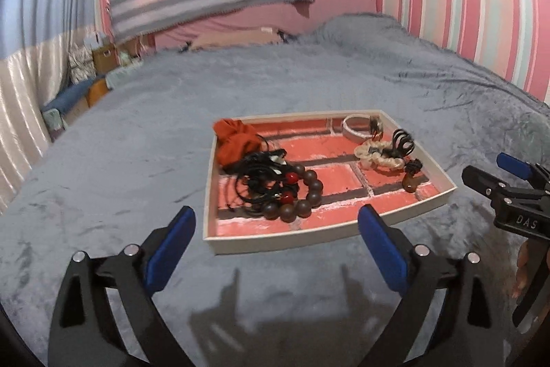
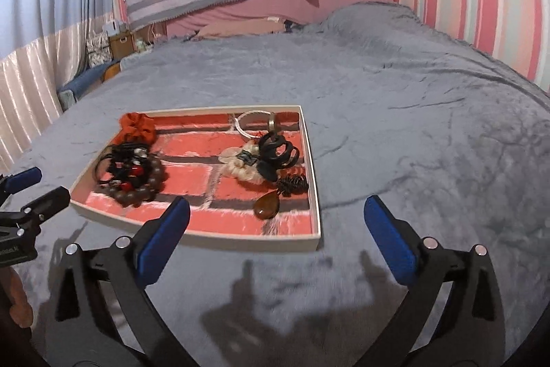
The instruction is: Organize jewelry
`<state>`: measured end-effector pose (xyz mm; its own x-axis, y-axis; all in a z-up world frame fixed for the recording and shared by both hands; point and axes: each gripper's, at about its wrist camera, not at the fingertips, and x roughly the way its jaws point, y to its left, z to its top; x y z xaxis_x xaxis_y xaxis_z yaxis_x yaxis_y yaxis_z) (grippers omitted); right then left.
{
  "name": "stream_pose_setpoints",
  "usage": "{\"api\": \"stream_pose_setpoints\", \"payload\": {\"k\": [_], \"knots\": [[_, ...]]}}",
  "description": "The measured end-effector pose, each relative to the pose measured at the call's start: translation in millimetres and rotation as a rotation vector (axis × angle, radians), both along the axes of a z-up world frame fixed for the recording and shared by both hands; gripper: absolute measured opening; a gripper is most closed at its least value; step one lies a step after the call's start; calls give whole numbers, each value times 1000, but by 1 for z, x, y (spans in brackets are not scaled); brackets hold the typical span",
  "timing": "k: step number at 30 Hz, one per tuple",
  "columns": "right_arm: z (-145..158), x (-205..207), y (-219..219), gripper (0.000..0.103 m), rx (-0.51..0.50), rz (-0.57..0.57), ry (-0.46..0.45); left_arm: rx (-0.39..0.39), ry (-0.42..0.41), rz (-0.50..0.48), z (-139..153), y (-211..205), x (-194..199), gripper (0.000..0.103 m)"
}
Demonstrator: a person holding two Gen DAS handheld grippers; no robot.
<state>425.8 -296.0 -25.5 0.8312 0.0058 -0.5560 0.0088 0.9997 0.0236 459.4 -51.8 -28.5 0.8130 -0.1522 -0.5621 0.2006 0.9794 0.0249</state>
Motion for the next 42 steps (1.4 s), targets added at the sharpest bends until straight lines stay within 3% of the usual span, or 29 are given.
{"api": "stream_pose_setpoints", "payload": {"k": [15,25,42], "knots": [[30,-139,45,99,-66,-2,-72,-16,-130,117,36,36,-146,99],[50,-212,53,99,-37,1,-124,-49,-182,198,51,54,-216,99],[62,-260,58,99,-42,-21,-240,-38,-257,206,58,53,-256,99]]}}
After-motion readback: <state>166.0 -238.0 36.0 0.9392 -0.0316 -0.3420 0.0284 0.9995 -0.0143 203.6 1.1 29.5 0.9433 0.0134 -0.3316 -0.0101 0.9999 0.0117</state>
